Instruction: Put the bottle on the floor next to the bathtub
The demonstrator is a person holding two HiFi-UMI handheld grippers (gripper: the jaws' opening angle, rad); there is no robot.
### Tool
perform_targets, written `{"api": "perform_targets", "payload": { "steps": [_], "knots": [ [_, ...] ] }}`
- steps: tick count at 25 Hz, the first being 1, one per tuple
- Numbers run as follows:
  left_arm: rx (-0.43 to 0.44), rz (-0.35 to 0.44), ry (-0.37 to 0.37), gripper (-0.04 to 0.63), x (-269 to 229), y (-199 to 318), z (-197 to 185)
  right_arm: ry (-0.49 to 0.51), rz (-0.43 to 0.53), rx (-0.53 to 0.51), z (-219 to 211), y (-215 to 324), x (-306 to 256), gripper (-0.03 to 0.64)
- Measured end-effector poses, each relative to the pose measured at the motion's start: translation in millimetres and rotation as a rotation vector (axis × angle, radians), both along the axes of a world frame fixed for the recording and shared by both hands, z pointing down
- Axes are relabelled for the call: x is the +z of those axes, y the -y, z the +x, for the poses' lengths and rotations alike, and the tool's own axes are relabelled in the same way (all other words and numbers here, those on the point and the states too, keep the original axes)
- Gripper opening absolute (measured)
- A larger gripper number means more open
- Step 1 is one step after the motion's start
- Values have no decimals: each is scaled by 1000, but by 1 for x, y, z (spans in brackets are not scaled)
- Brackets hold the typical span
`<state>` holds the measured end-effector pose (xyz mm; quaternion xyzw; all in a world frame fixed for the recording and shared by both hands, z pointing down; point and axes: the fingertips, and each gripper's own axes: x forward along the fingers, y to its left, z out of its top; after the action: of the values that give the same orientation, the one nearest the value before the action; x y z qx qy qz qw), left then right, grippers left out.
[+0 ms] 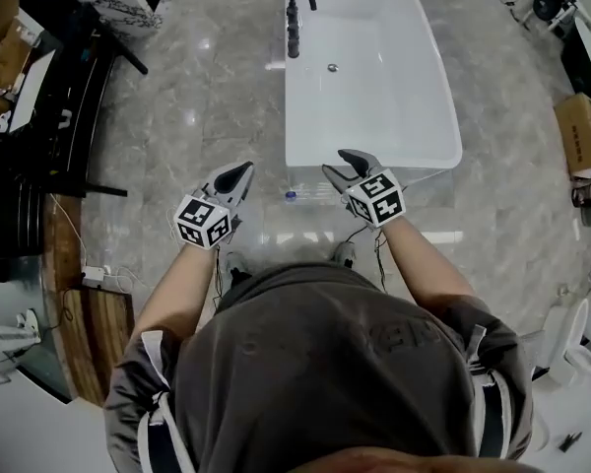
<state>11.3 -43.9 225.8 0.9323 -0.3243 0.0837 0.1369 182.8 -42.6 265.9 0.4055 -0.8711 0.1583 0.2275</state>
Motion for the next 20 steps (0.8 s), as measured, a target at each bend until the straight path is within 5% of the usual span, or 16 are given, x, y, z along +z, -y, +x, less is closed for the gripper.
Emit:
{"api": "perform_targets", "payload": {
  "steps": [7, 11, 20],
  "knots": [
    [-68, 124, -98, 6, -110, -31, -7, 187, 151, -54, 19, -24, -118, 84],
    [-18, 180, -126, 6, -146, -39, -48, 242, 232, 45, -4, -31, -152, -5],
    [59, 177, -134, 6, -171, -46, -80, 324, 268, 79, -36, -54, -178, -8]
  ]
}}
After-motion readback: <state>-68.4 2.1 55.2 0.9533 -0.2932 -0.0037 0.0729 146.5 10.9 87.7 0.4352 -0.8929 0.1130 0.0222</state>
